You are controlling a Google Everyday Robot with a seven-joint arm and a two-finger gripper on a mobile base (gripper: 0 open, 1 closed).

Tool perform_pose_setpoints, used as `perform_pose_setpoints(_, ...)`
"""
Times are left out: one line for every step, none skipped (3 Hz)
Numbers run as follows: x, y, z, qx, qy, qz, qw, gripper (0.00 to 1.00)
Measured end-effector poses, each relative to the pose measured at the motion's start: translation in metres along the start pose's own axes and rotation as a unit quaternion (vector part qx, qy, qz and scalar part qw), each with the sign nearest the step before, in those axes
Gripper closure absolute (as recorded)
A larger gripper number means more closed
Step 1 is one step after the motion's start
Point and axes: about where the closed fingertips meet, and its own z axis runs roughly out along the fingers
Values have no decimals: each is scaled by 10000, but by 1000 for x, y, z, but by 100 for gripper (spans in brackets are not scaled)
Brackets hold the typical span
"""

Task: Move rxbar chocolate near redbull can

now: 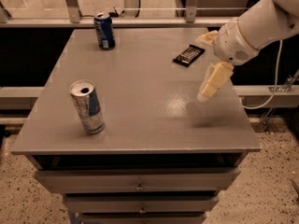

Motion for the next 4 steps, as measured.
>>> perform_pose_setpoints(3,-6,5,143,-129,50,9998,0)
perform_pose_setpoints(15,-36,4,627,-295,253,9973,0)
perform_pose_setpoints(24,-79,-5,1264,-515,470,9895,0)
perform_pose_setpoints(29,-114,-9,1727,-724,738,9795,0)
